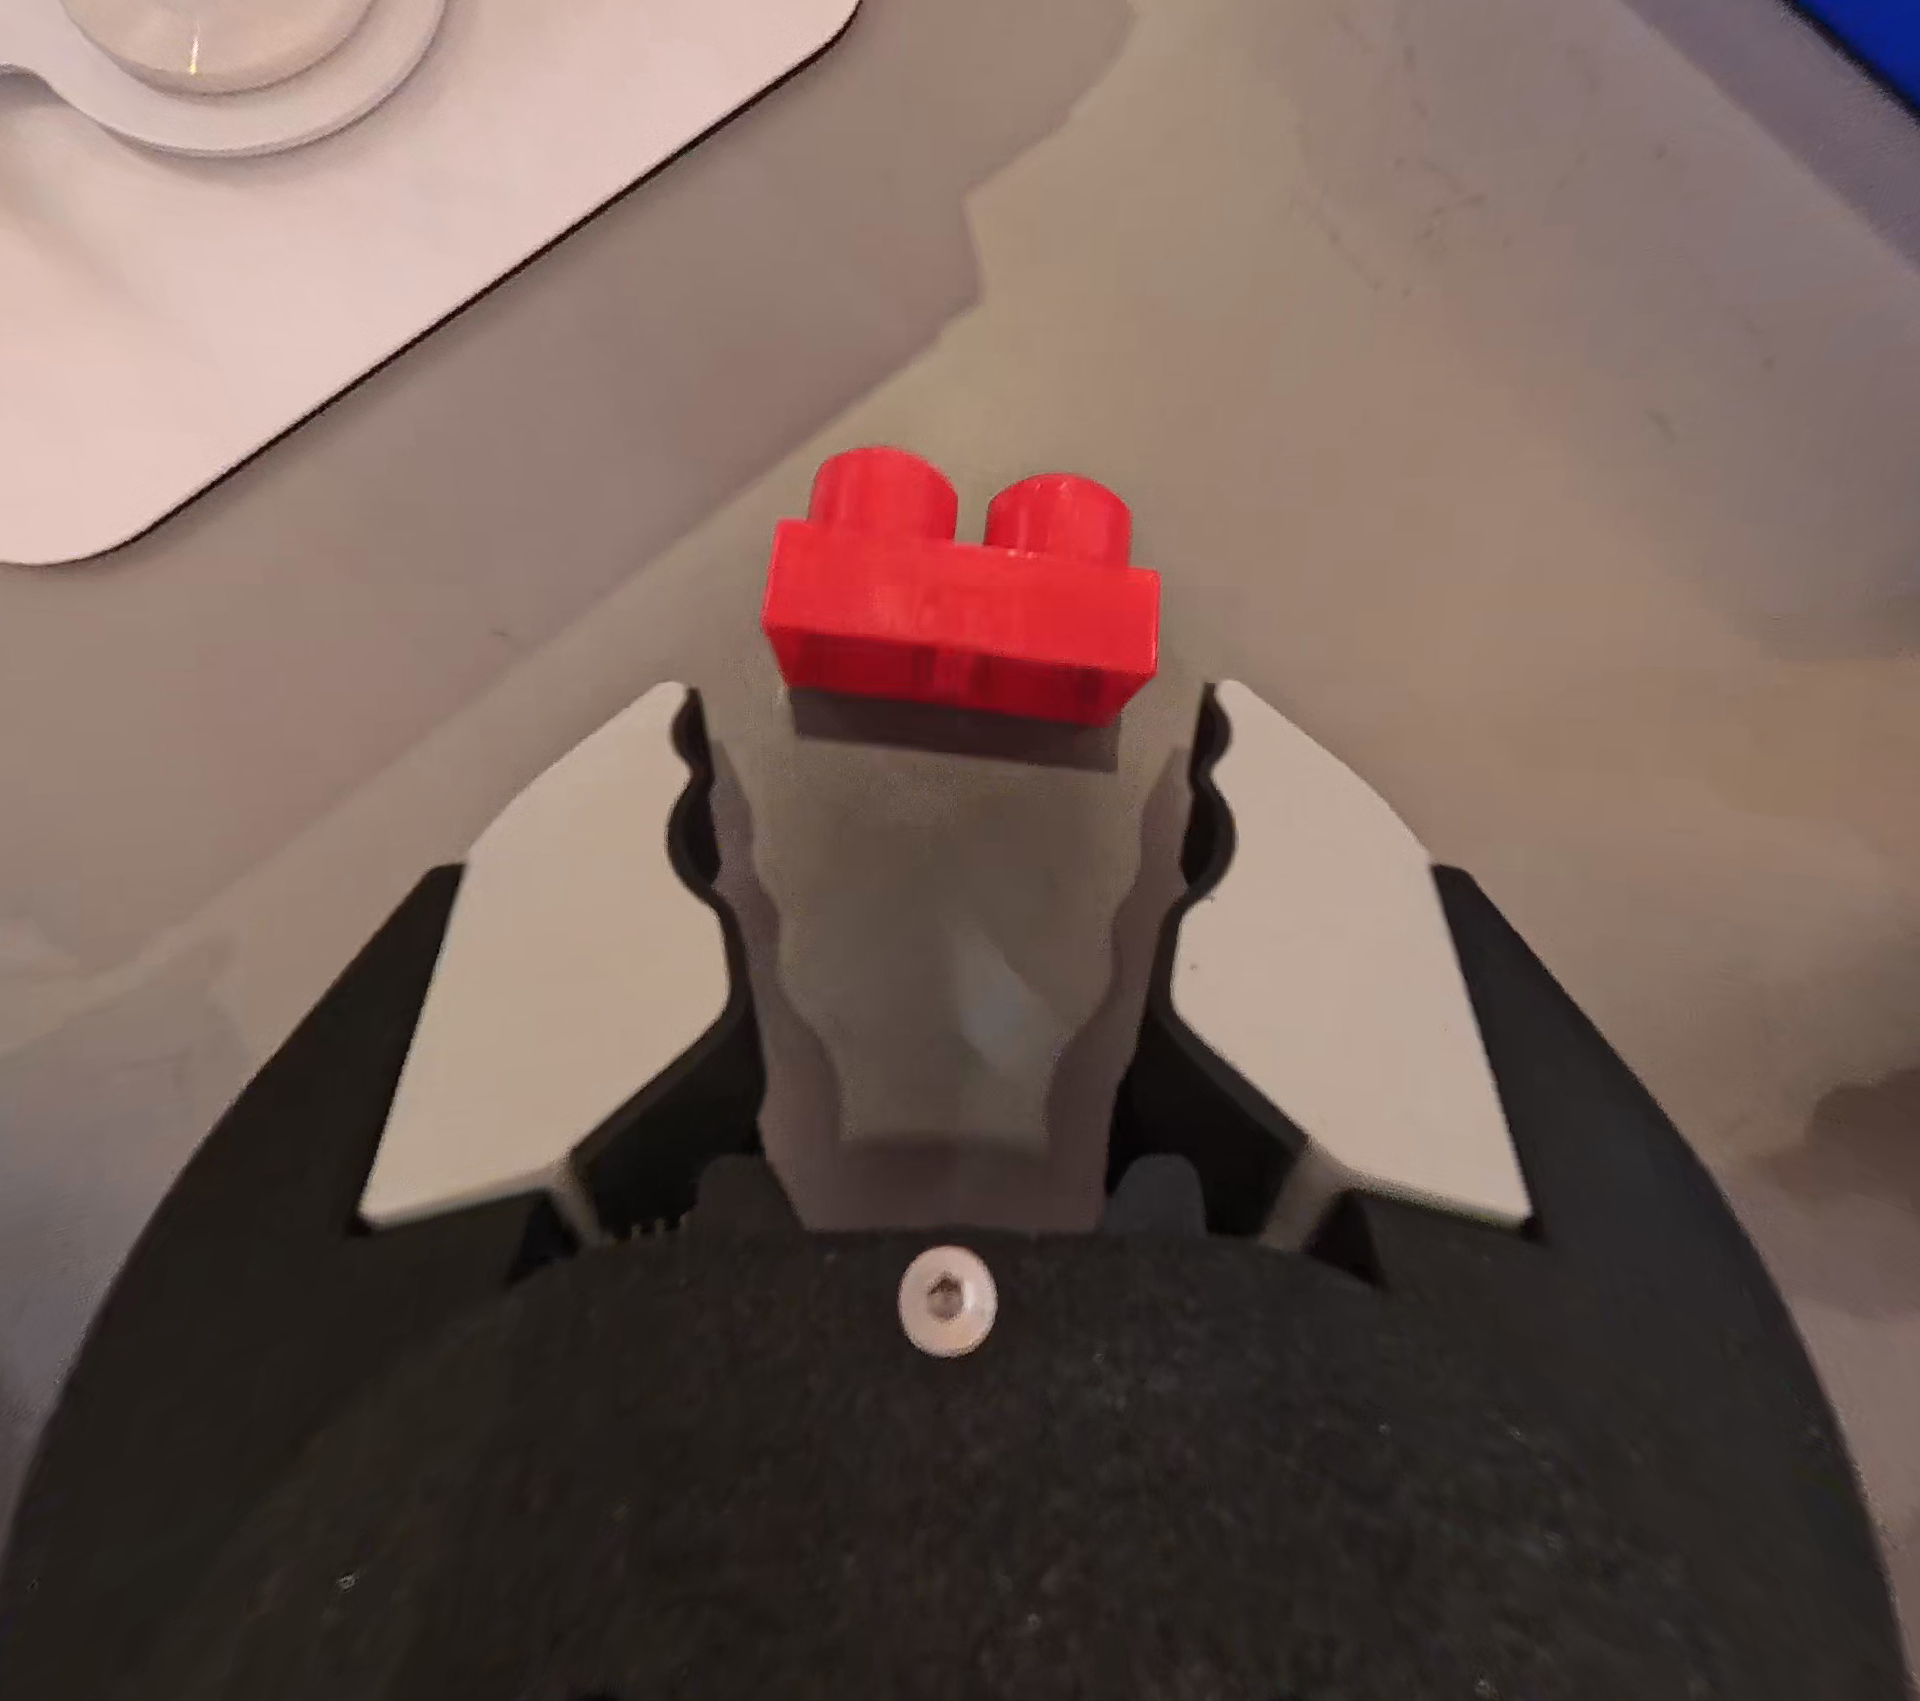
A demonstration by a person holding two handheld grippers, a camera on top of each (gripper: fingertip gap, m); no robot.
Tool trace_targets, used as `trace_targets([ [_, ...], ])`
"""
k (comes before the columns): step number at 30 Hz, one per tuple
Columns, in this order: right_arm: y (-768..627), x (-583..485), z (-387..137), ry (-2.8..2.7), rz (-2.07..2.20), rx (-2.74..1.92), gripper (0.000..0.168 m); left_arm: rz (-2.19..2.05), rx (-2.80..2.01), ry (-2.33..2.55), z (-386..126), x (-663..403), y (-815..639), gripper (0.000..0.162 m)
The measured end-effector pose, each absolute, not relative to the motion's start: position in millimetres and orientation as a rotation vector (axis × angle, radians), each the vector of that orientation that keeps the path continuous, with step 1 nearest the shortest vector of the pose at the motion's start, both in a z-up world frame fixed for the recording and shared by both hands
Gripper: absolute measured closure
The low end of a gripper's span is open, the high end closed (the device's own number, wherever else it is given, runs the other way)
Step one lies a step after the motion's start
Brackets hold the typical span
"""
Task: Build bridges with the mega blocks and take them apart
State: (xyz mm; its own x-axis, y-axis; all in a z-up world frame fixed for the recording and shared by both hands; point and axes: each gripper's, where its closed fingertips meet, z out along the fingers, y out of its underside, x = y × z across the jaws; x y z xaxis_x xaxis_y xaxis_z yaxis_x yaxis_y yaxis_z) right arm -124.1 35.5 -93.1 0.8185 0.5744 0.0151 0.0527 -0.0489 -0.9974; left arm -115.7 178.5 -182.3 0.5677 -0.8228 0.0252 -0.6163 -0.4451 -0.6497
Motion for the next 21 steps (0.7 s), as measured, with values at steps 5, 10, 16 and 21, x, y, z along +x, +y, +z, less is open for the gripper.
trace_targets([
  [5,35,-124,-93,-0.510,0.459,-1.578,0.112,-0.442,-2.148,1.041,-146,-153,149,0.067],
  [10,35,-125,-94,-0.517,0.457,-1.587,0.112,-0.580,-2.030,0.959,-110,-211,61,0.071],
  [16,39,-124,-97,-0.501,0.476,-1.613,0.115,-0.587,-1.950,0.657,-106,-310,12,0.079],
  [21,41,-126,-99,-0.515,0.468,-1.626,0.118,-0.550,-2.025,0.460,-121,-373,8,0.078],
])
